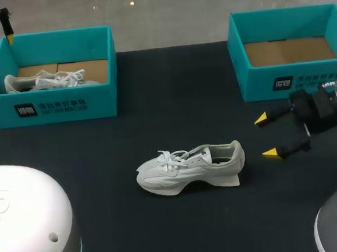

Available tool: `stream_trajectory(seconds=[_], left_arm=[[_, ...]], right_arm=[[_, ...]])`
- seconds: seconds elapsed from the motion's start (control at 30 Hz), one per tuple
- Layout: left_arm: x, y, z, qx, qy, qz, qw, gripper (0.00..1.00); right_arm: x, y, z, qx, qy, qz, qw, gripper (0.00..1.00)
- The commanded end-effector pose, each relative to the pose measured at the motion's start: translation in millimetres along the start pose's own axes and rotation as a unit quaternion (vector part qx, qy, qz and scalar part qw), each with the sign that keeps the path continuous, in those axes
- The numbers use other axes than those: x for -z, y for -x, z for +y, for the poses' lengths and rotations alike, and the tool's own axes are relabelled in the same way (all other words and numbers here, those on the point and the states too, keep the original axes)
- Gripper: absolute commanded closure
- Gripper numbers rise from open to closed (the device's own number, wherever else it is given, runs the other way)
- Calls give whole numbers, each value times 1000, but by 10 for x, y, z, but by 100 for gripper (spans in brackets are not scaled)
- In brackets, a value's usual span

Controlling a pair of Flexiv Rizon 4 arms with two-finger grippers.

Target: Take the shoe out of the shoebox, open the shoe tongue, remove and reinsert the insole, then place the shoe into the shoebox

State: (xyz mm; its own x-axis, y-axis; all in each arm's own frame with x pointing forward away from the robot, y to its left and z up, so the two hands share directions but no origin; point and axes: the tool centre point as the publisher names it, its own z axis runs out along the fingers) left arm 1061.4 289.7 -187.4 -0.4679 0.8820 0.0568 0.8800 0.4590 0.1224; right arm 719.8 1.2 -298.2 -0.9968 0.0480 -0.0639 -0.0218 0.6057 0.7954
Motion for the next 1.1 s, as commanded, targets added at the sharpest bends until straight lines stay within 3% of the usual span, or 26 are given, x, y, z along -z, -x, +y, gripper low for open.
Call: stream_trajectory(seconds=[0.03, 0.9, 1.1], left_arm=[[2, -1, -3, 0, 1, 1, 1000, 0], [2, -1, -3, 0, 1, 1, 1000, 0], [2, -1, -3, 0, 1, 1, 1000, 0]], right_arm=[[-8, -8, 2, 0, -1, -1, 1000, 0], [-8, -8, 2, 0, -1, -1, 1000, 0], [-249, 76, -73, -2, -7, -11, 1000, 0]])
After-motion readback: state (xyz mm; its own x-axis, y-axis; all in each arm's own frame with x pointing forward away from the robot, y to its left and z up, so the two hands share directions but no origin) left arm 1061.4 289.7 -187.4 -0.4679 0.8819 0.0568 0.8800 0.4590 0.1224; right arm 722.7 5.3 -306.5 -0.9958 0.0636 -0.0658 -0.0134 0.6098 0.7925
